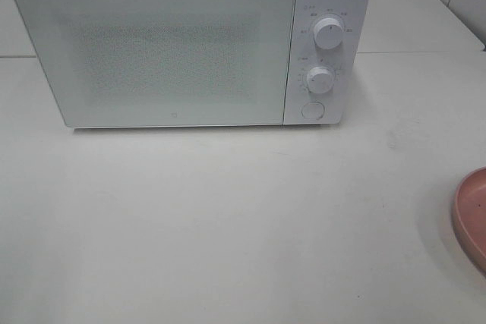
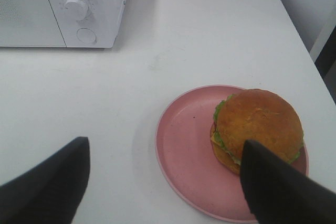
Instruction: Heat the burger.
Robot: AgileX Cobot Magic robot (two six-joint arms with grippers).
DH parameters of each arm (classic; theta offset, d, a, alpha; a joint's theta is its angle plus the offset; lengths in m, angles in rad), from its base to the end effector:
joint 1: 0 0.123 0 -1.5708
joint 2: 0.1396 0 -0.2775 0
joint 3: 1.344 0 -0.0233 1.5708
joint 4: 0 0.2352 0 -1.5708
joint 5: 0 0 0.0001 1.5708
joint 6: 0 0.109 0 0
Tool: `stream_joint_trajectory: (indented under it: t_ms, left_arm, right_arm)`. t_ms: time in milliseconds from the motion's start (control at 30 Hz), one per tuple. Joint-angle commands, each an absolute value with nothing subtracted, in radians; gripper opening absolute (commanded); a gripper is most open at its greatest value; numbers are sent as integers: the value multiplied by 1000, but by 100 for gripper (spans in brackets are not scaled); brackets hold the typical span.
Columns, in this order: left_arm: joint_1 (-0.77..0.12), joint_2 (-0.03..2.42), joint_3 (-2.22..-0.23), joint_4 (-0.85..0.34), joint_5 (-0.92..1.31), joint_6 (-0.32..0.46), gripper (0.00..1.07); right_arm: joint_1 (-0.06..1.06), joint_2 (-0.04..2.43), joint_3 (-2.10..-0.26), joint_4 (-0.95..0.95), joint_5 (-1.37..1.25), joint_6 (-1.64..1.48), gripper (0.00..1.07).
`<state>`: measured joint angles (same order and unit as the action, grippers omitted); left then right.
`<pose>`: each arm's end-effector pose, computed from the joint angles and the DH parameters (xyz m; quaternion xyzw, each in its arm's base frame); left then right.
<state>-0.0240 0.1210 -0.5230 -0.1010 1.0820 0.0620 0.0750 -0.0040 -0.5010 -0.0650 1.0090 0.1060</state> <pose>0.0184 -0.0102 0.2650 0.0379 0.8809 -0.0416 0.4700 0.0071 -0.0055 0.2671 0.0135 0.8376 0.0169 0.5459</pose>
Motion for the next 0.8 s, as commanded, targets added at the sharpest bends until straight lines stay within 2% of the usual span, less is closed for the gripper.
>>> stream_joint_trajectory:
  t_ms: [33,300,533,800]
  left_arm:
    - [-19,62,-520,-101,1073,55,98]
    - [-19,-30,-520,-101,1073,55,98]
    - [56,-29,-520,-96,1073,57,98]
    - [56,-29,-520,-96,1073,57,98]
  right_arm:
    - [72,-30,-499,-65,995,101,76]
    - [72,-30,-499,-65,995,101,76]
    - [72,-30,-499,-65,995,101,76]
    - [72,-30,-499,-65,995,101,76]
